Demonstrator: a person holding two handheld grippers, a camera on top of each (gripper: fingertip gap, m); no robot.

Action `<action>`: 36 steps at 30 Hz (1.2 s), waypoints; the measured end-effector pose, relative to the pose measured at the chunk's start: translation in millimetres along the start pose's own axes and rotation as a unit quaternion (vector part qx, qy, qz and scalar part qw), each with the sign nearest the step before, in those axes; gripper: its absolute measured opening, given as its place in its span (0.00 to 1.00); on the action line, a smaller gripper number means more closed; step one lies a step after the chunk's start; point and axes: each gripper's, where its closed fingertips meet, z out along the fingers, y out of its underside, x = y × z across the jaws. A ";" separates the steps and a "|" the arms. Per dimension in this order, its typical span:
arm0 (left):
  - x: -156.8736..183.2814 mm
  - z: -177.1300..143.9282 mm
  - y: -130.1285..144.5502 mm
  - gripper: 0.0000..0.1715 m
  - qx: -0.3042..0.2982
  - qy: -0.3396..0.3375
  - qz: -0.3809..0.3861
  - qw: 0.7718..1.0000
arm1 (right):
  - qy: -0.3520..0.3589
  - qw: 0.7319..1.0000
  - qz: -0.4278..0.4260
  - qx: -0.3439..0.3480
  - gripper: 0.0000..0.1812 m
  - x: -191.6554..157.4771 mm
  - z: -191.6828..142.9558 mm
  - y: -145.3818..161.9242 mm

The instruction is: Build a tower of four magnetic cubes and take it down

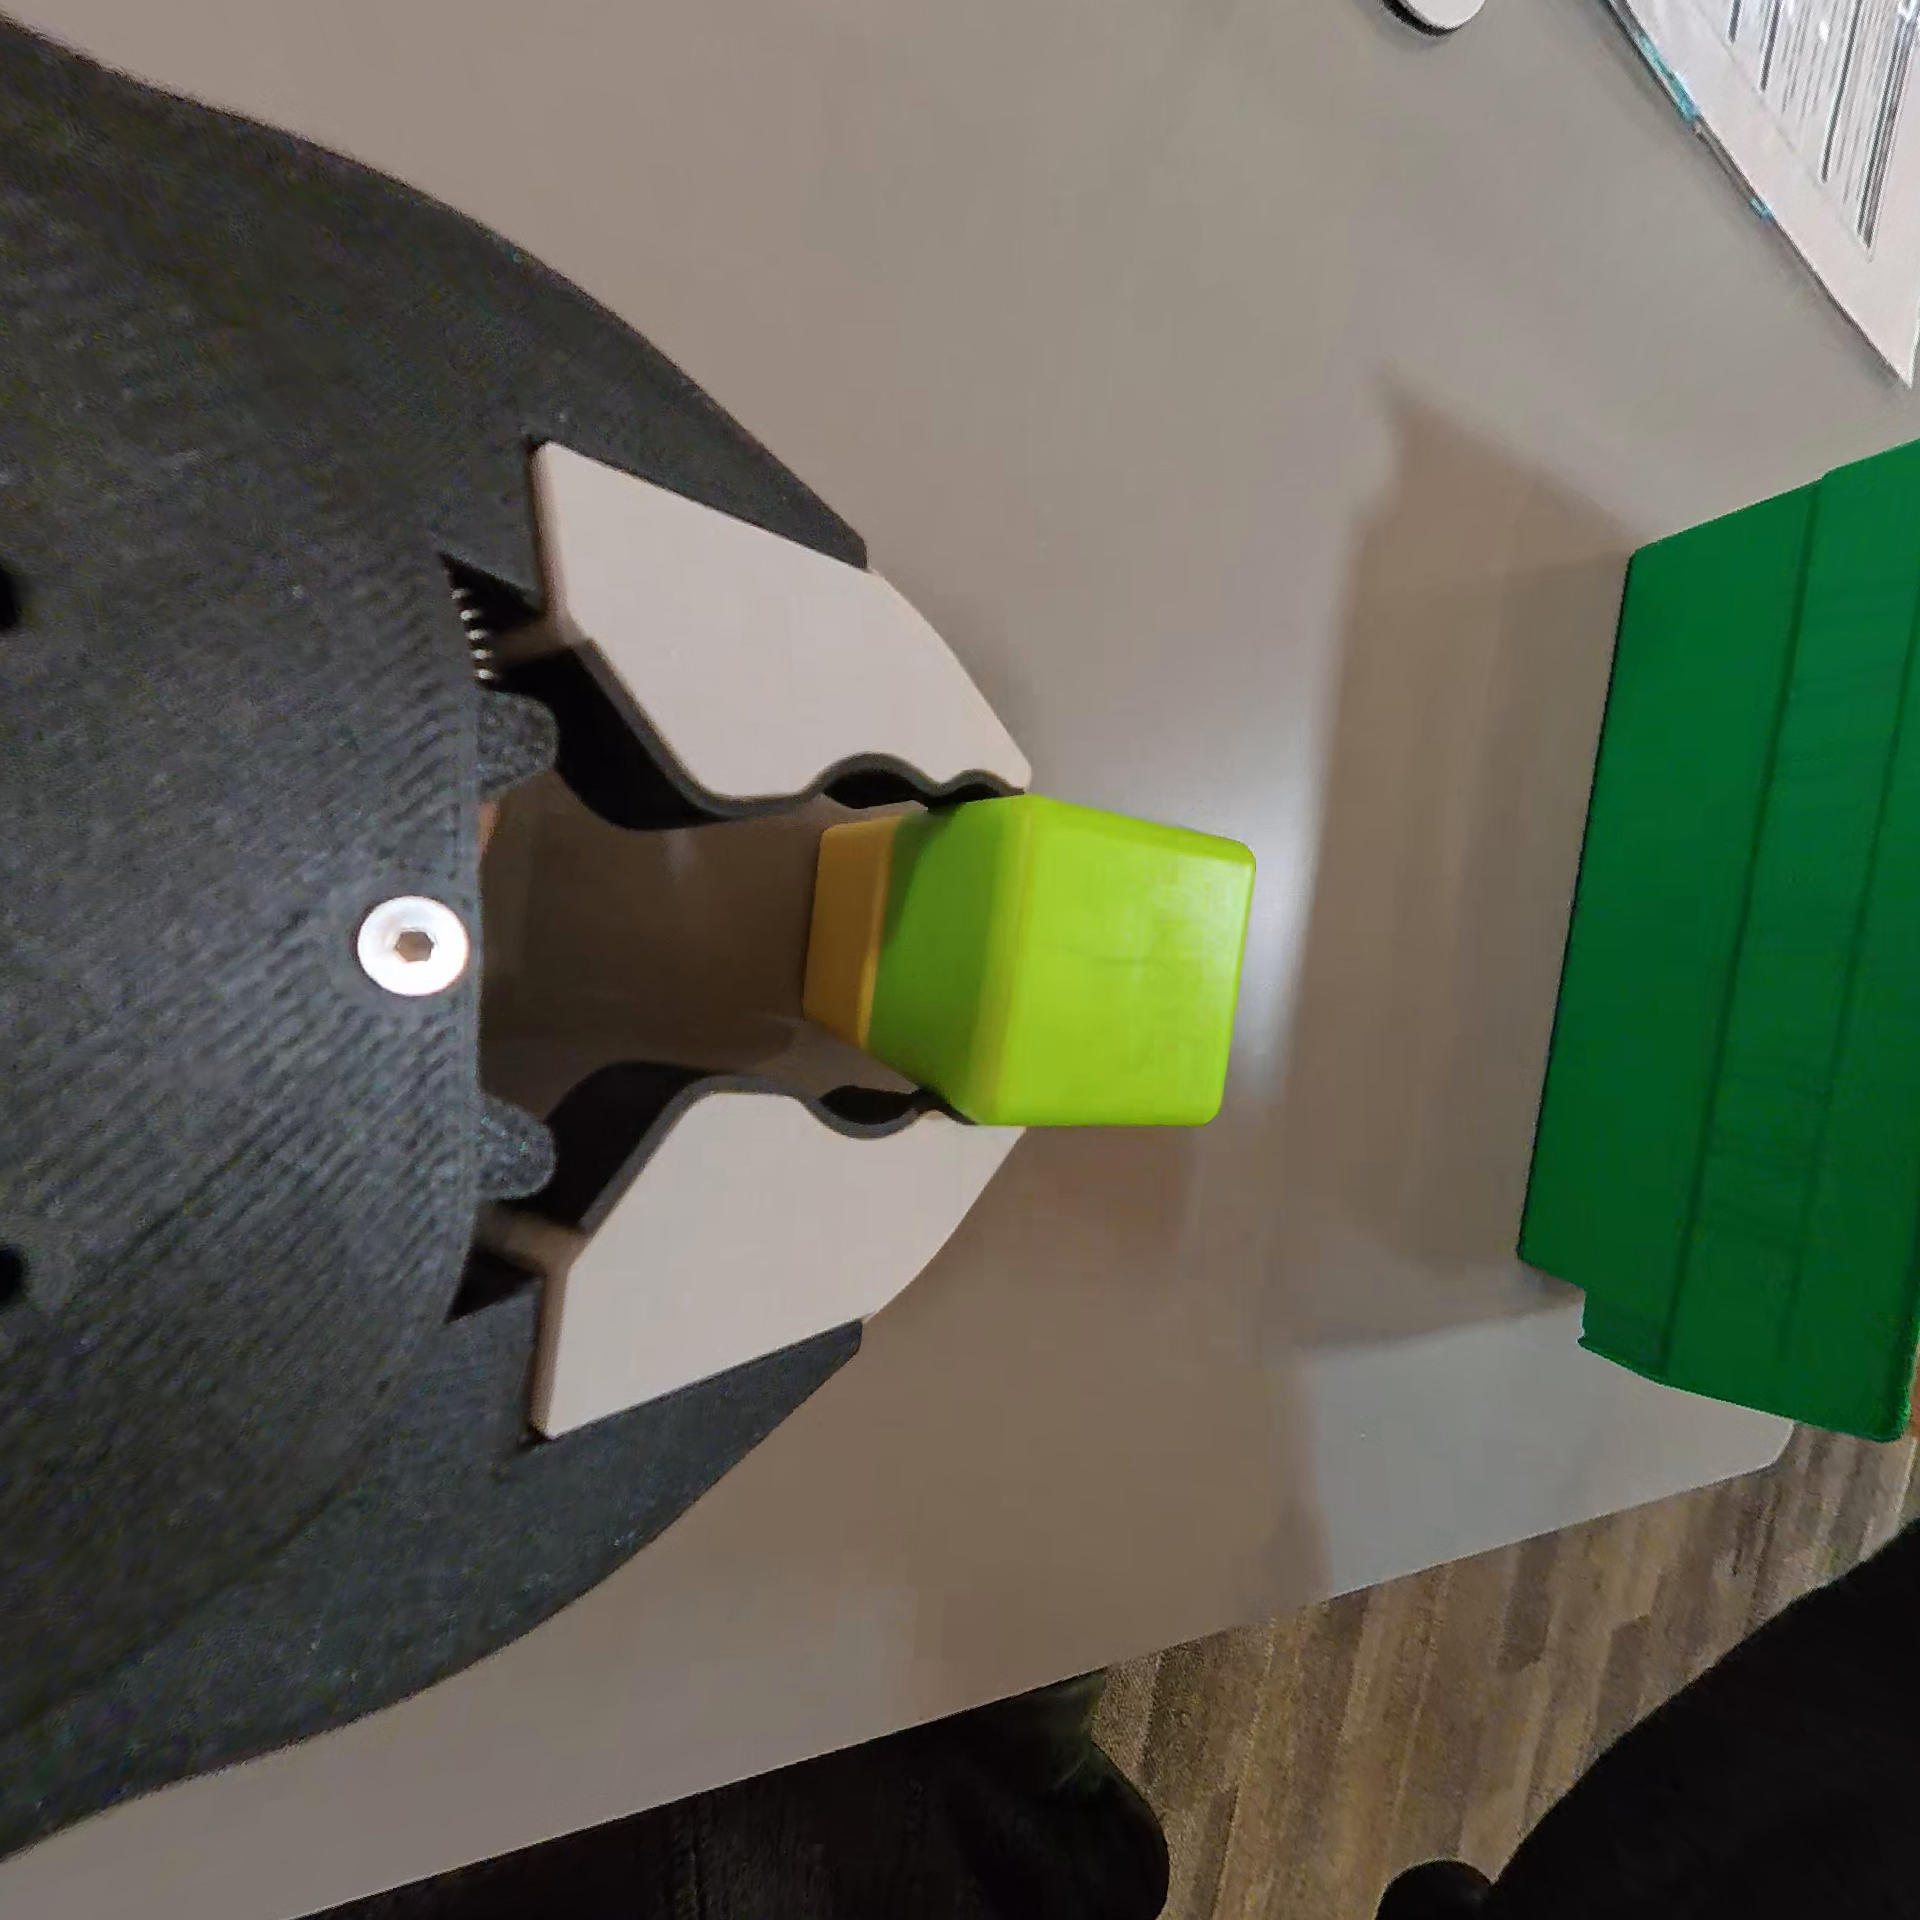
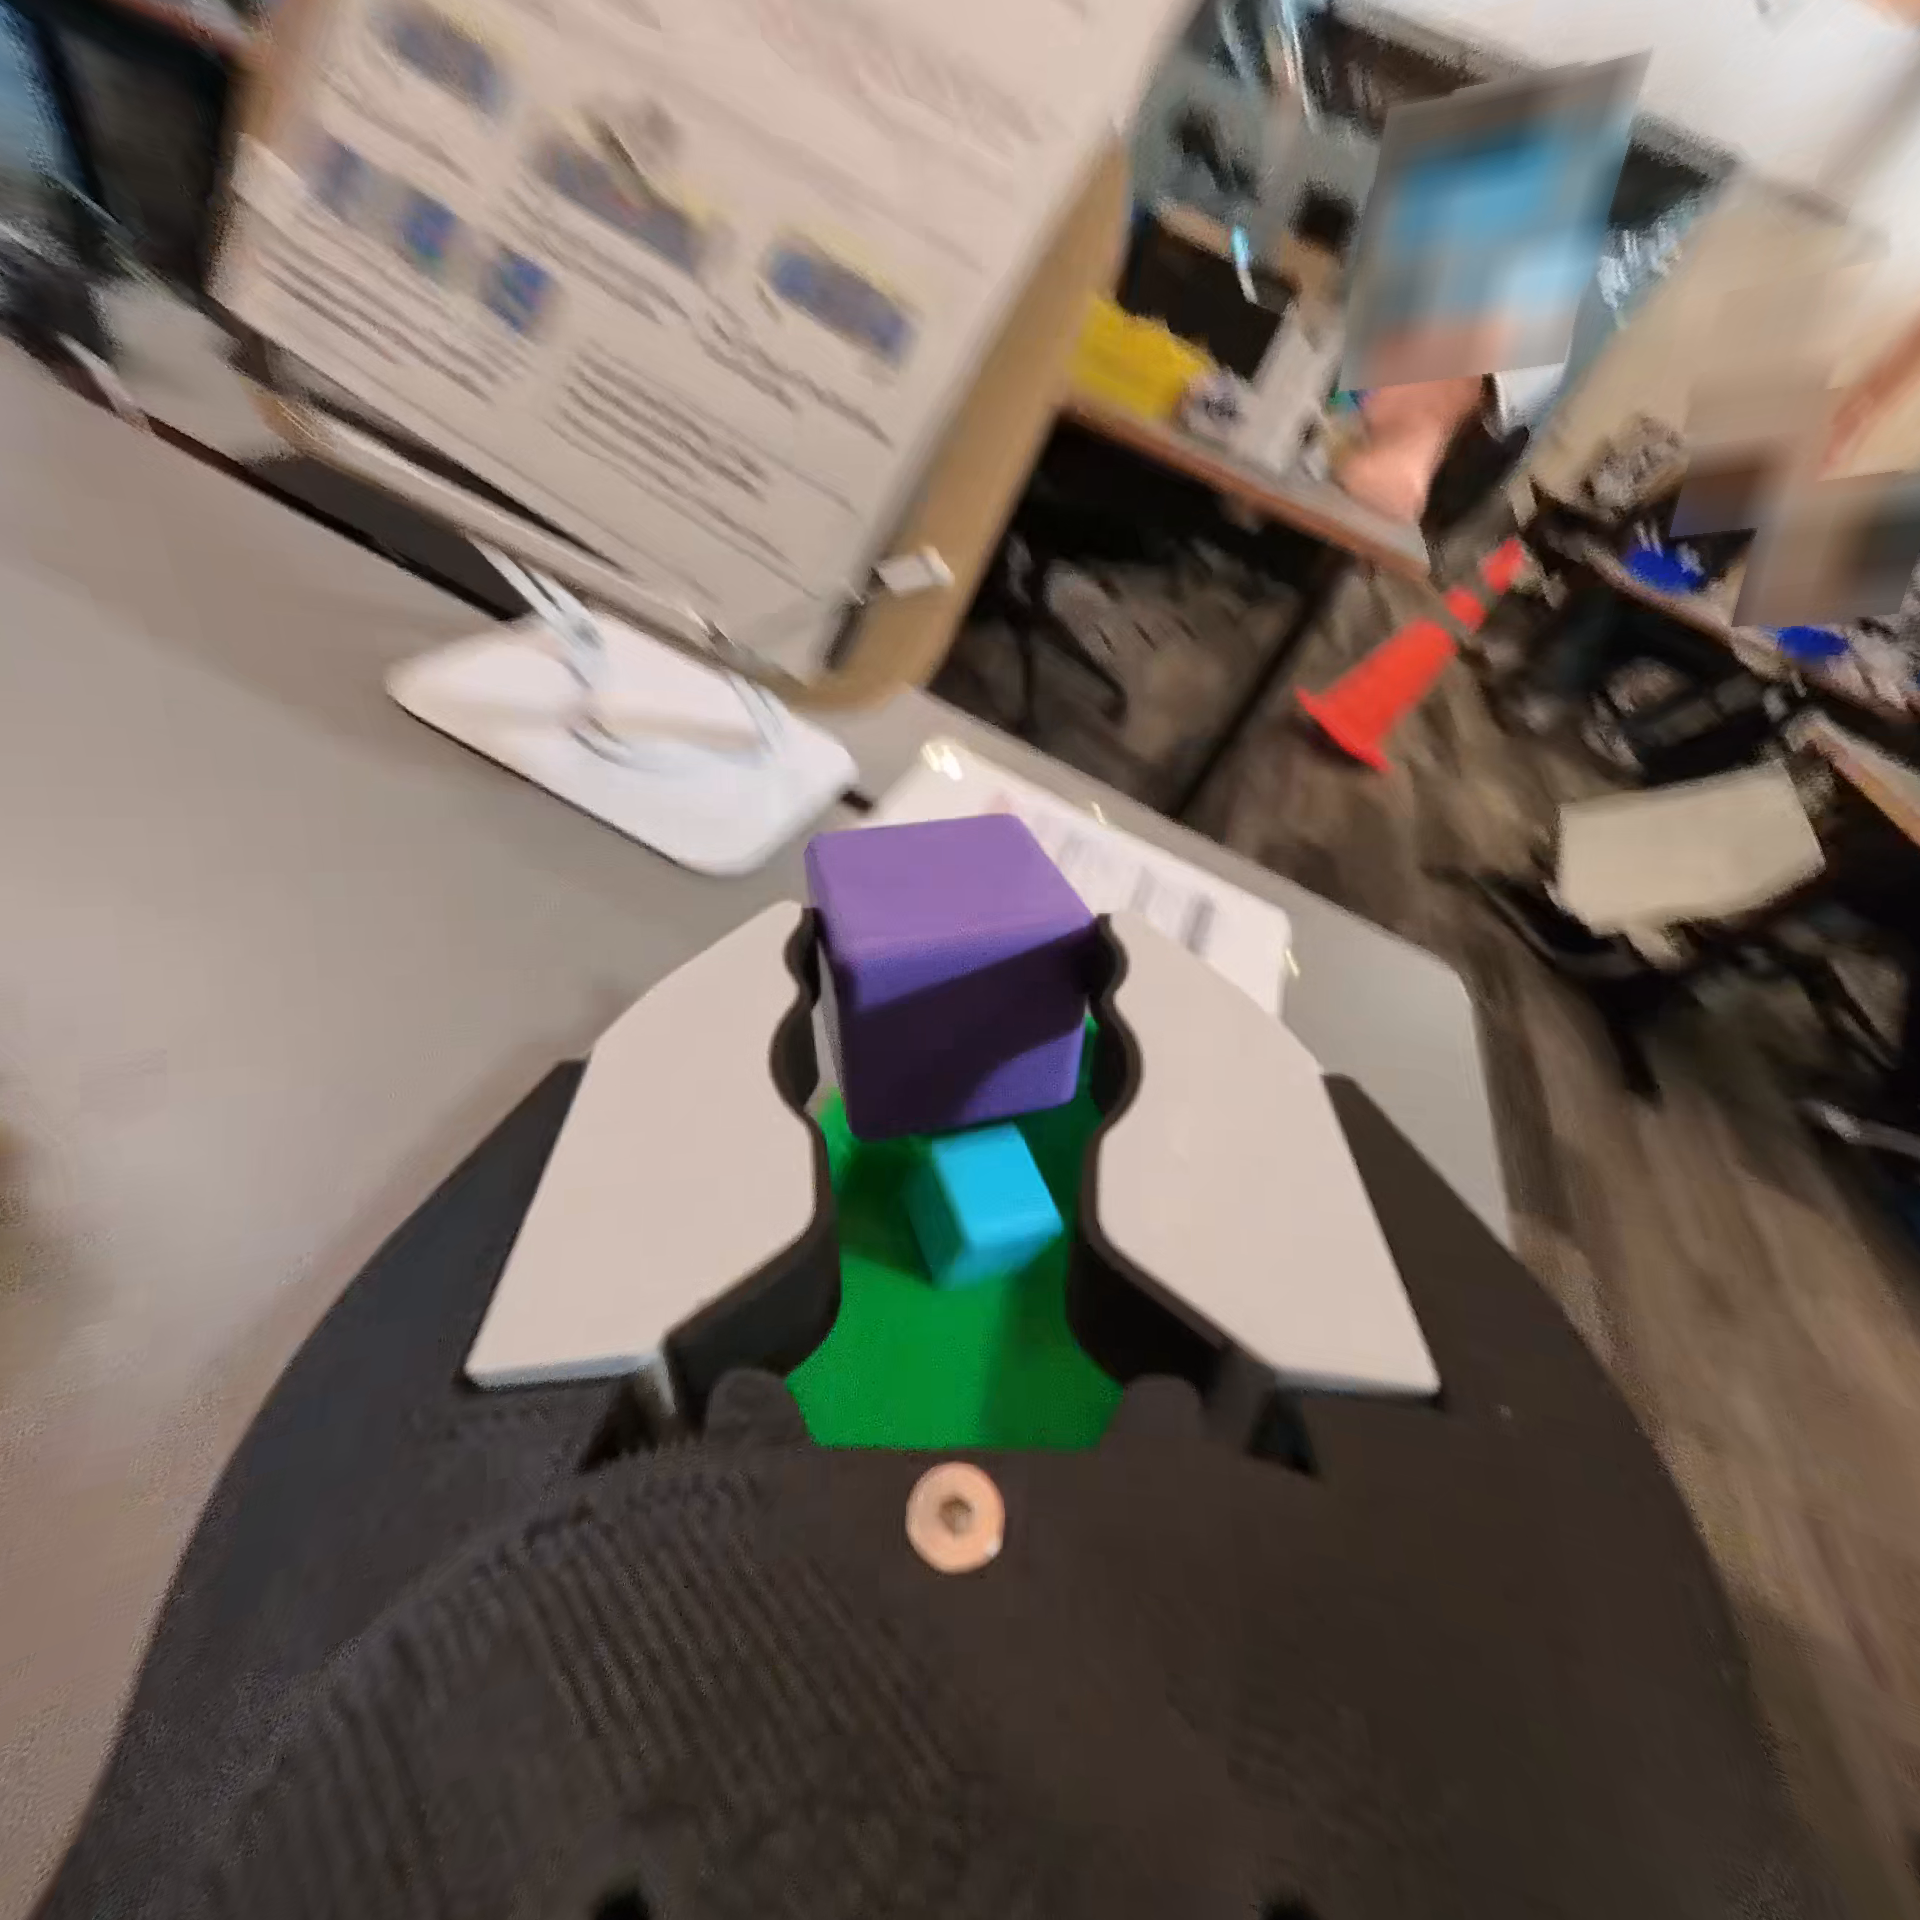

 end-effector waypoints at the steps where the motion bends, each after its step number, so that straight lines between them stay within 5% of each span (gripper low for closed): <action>1: 0.0 0.1 0.1 0.30 0.000 0.000 0.000 1.000 | 0.016 0.999 0.006 -0.042 0.28 13.8 0.9 19.6; 9: -0.5 1.0 1.1 0.30 -0.005 0.000 -0.003 1.000 | 0.082 0.925 0.061 -0.366 0.28 62.5 -4.6 178.5; 14: -0.7 1.3 1.4 0.30 -0.006 -0.002 -0.002 1.000 | 0.122 0.894 0.009 -0.431 0.28 76.5 -6.0 211.6; 19: -0.7 1.4 1.4 0.30 -0.006 0.001 -0.005 1.000 | 0.162 0.885 -0.020 -0.436 0.28 87.6 -7.4 210.4; 24: -0.8 1.4 1.5 0.30 -0.006 0.003 -0.007 1.000 | 0.156 0.903 -0.010 -0.399 0.29 86.3 -6.5 189.5; 31: -0.6 1.9 3.3 0.30 -0.011 0.007 -0.014 1.000 | 0.155 0.946 -0.002 -0.283 0.27 77.8 -3.6 108.7; 36: -1.6 2.1 4.2 0.35 -0.014 0.003 -0.016 1.000 | 0.061 0.982 -0.027 -0.174 0.31 15.6 11.8 36.4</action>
